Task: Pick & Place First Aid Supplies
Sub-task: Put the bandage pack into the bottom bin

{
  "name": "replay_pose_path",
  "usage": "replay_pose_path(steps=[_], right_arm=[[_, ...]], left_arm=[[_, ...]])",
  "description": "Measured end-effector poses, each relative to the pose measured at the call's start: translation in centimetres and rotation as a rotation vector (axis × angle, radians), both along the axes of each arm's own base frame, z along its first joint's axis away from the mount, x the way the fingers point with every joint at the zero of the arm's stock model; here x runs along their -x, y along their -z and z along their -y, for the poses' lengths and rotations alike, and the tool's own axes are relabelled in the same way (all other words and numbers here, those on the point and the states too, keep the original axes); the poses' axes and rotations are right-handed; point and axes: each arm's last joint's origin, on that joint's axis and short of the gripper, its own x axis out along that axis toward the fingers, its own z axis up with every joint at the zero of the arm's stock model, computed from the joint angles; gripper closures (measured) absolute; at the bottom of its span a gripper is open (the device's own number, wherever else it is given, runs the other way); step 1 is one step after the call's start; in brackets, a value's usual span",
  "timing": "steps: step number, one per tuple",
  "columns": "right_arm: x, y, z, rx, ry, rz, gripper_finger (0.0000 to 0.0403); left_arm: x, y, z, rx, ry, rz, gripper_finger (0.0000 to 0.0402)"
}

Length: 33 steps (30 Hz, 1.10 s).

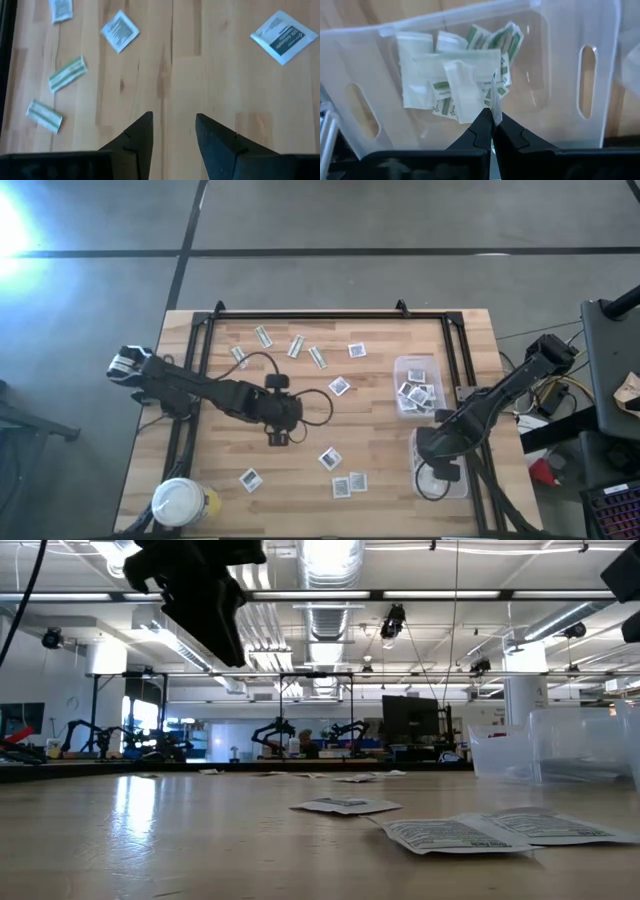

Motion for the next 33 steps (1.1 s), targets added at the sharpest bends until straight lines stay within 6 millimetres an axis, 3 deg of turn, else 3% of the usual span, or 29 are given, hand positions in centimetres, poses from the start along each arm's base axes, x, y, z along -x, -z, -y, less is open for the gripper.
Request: replay_pose_path(steps=[7, 14, 22, 33], right_arm=[[-0.2, 1.2, -0.3, -0.002, 0.001, -0.076, 0.0367], [-0.6, 1.1, -0.6, 0.002, -0.008, -0.078, 0.0303], [-0.8, -1.3, -0.7, -0.053, 0.02, 0.002, 0.0273], [-0.5, -5.5, 0.4, 0.018, -0.001, 0.303, 0.0296]], left_arm=[[3.5, -0.5, -1.6, 0.003, -0.103, 0.054, 0.026], [6.7, 1.1, -3.7, -0.003, -0.307, 0.1, 0.0264], [8.1, 4.0, -5.5, -0.042, -0.427, 0.041, 0.0266], [8.2, 6.3, -8.6, -0.046, -0.615, -0.02, 0.0268]])
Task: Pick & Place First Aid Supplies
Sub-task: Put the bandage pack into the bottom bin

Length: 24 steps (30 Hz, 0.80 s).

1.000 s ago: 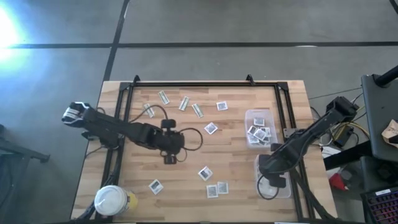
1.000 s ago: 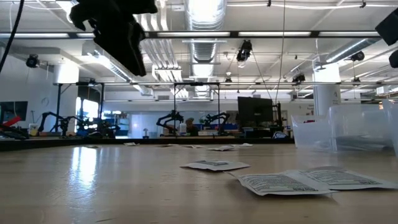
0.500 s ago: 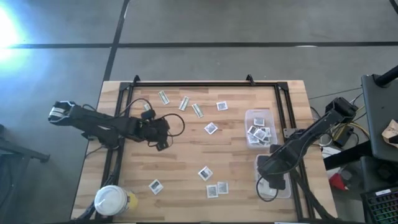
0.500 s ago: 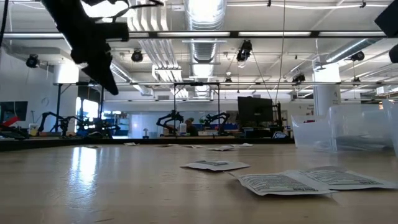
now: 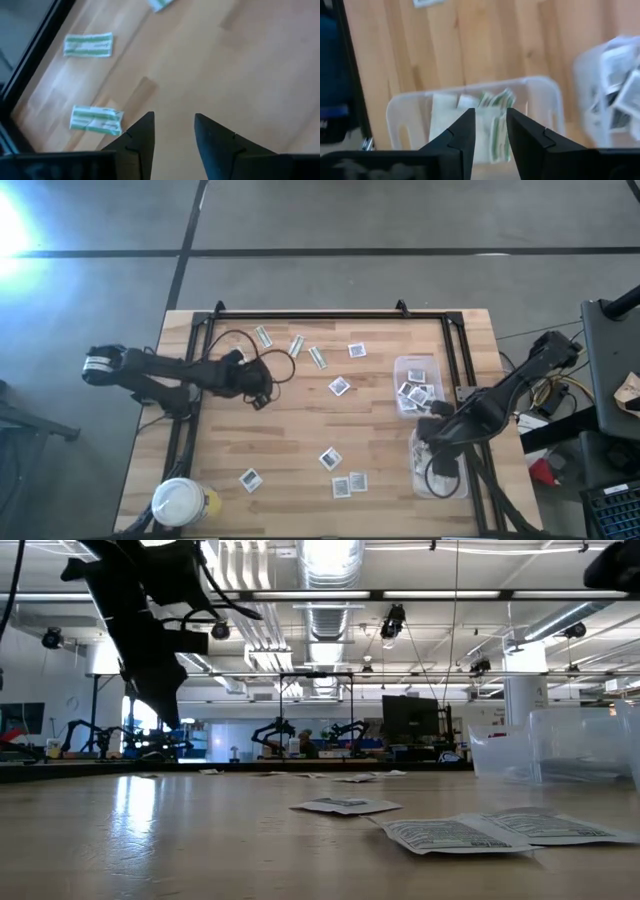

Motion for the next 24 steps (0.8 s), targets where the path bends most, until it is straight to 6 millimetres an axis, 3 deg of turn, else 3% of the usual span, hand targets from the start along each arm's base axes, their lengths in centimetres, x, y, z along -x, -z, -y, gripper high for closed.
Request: replay_pose_path(steps=[12, 24], right_arm=[[0.8, -1.1, 1.1, 0.055, 0.041, 0.125, 0.0314], [0.8, -1.0, 1.1, 0.055, 0.041, 0.126, 0.0319]], left_arm=[[0.4, 0.3, -5.0, 0.008, -0.284, 0.071, 0.0271], [0.0, 2.3, -6.3, 0.011, -0.35, 0.007, 0.022]])
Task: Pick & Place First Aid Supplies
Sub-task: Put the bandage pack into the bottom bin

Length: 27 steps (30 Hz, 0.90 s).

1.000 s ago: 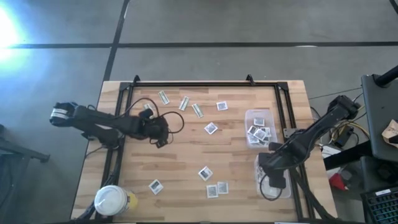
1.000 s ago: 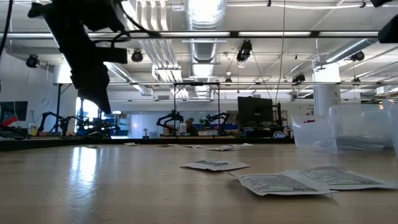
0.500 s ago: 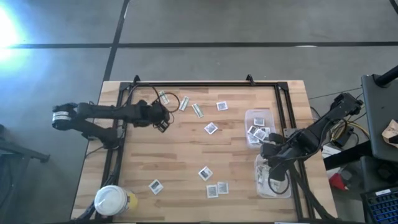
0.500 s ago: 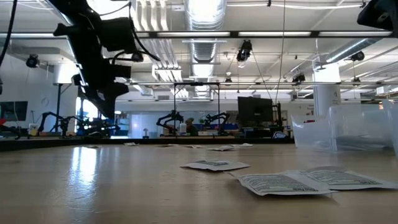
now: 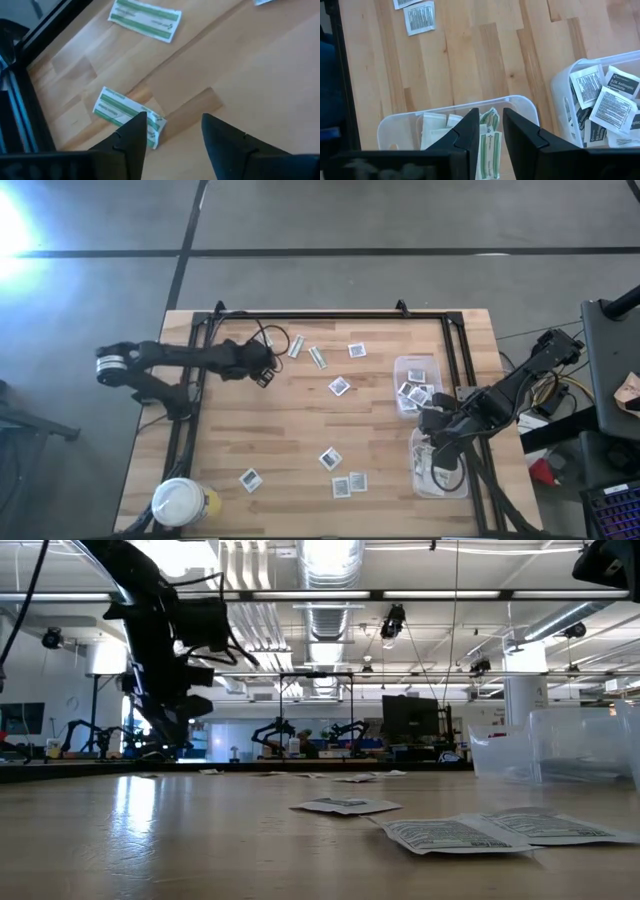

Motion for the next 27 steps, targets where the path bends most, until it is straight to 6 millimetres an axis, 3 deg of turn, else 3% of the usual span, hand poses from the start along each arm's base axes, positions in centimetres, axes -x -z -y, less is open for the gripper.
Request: replay_pose_path(steps=[15, 27], right_arm=[[0.0, 0.0, 0.0, -0.003, 0.003, 0.002, 0.0334], [0.0, 0.0, 0.0, -0.006, 0.005, 0.004, 0.0329]], left_arm=[[-0.1, 3.9, -2.4, 0.096, -0.172, -0.113, 0.0215], [0.4, 4.5, -4.1, 0.119, -0.27, -0.072, 0.0216]])
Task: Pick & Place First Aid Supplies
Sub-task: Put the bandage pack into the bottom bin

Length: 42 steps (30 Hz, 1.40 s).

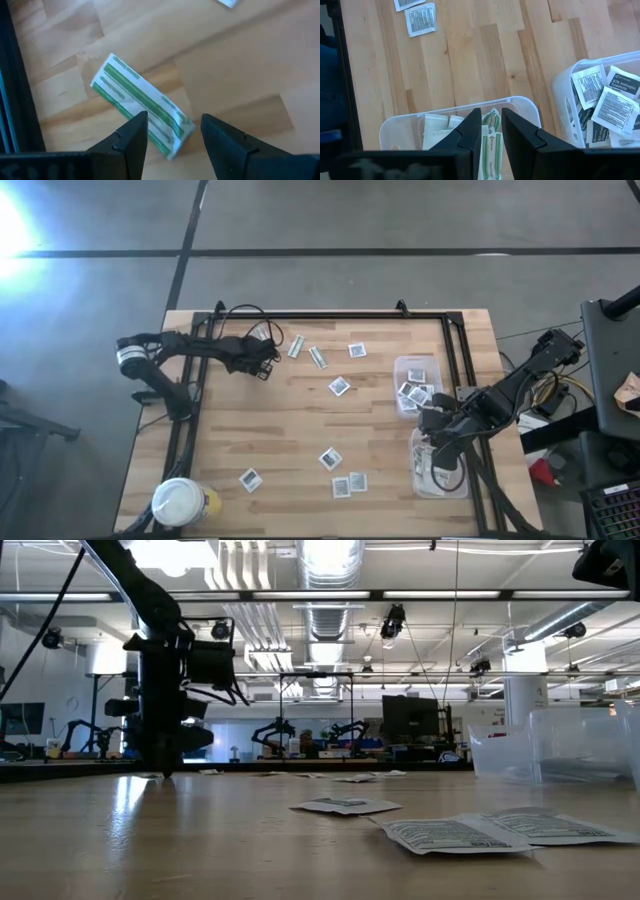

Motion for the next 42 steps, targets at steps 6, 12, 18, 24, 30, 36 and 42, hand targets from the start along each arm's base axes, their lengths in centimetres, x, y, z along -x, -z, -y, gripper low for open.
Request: replay_pose_path(steps=[6, 12, 18, 24, 30, 36, 42], right_arm=[[0.0, 0.0, 0.0, -0.001, 0.002, 0.0, 0.0339], [0.0, 0.0, 0.0, -0.005, 0.005, 0.003, 0.0344], [-0.1, 0.0, 0.0, -0.007, 0.005, 0.005, 0.0338], [-0.2, -0.1, -0.1, -0.02, 0.005, 0.019, 0.0341], [-0.4, -0.2, -0.3, -0.041, 0.002, 0.037, 0.0347], [-0.4, -0.2, -0.3, -0.046, 0.001, 0.038, 0.0341], [-0.4, -0.2, -0.4, -0.047, 0.0, 0.04, 0.0342]], left_arm=[[0.7, 0.6, -0.8, 0.01, -0.054, 0.047, 0.0216], [1.6, 1.5, -1.0, 0.074, -0.15, 0.109, 0.0217], [2.2, 2.1, -0.9, 0.092, -0.177, 0.122, 0.0254], [2.1, 2.2, -0.9, 0.096, -0.158, 0.132, 0.0319], [2.1, 2.2, -0.9, 0.098, -0.119, 0.116, 0.0364], [1.9, 2.2, -0.6, 0.104, -0.032, 0.085, 0.0395], [1.3, 1.1, 0.5, 0.065, 0.059, 0.112, 0.0401]])
